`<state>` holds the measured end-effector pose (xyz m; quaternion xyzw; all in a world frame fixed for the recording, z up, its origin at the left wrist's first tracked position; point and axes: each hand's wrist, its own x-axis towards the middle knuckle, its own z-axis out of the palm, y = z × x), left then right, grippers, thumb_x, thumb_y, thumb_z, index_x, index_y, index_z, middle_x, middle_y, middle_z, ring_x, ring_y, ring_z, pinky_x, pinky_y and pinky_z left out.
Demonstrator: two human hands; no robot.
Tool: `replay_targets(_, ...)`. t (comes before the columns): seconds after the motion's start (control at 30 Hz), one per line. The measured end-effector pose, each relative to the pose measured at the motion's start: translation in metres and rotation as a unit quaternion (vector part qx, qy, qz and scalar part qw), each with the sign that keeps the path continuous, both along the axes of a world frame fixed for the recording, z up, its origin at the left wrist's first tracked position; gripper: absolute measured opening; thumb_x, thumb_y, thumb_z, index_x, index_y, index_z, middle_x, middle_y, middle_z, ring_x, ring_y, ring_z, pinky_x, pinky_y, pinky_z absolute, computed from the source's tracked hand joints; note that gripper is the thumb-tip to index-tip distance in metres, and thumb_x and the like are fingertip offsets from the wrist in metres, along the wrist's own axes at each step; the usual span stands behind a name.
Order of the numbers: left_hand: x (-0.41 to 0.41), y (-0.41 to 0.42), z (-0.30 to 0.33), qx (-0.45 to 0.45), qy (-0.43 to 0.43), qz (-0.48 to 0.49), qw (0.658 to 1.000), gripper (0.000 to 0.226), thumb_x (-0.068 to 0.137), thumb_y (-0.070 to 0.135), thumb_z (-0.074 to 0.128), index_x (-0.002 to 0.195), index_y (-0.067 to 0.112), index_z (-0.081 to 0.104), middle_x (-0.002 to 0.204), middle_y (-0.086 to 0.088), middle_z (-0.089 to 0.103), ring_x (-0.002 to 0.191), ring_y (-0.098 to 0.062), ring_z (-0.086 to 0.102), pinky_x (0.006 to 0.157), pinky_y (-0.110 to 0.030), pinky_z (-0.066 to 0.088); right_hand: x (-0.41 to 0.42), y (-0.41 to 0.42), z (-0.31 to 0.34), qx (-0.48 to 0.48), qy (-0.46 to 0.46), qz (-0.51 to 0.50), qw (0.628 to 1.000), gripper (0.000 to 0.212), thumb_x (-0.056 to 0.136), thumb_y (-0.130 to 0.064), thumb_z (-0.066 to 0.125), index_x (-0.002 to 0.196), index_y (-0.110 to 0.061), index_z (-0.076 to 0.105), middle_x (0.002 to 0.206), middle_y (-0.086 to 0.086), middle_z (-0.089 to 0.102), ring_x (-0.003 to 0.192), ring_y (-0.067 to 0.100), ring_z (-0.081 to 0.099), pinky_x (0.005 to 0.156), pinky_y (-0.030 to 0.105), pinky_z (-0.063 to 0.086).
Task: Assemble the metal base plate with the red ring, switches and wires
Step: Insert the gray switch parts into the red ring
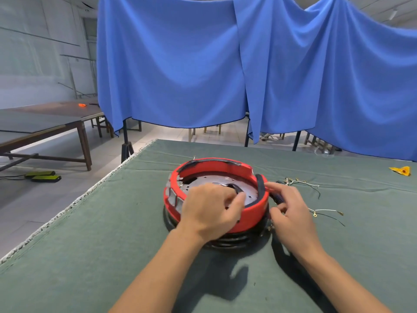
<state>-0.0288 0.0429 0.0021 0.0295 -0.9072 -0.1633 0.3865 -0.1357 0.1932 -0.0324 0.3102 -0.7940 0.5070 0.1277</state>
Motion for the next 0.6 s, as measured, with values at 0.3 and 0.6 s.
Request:
replay_targets(0.3,-0.005,0.005,0.004,-0.016,-0.004,0.153,0.988,0.03,0.073,0.029,0.054,0.048,0.014,0.049,0.048,-0.005,0.055,0.048,-0.028,0.052,0.05,-0.025,0.023,-0.002,0.002,0.004,-0.028,-0.04,0.042,0.998,0.05,0.073,0.007,0.057,0.091,-0.039,0.063,0.101,-0.012,0.062,0.052,0.014,0.053,0.065,0.038,0.049)
replay_targets(0.6,-0.009,0.015,-0.005,-0.062,-0.014,0.063,0.996,0.05,0.081,0.056,0.037,0.064,0.016,0.06,0.06,-0.002,0.062,0.064,-0.023,0.059,0.054,-0.029,0.032,-0.01,-0.001,0.009,-0.017,-0.002,-0.089,0.996,0.027,0.078,-0.005,0.059,0.077,-0.031,0.064,0.081,-0.015,0.068,0.073,0.013,0.062,0.066,0.033,0.048)
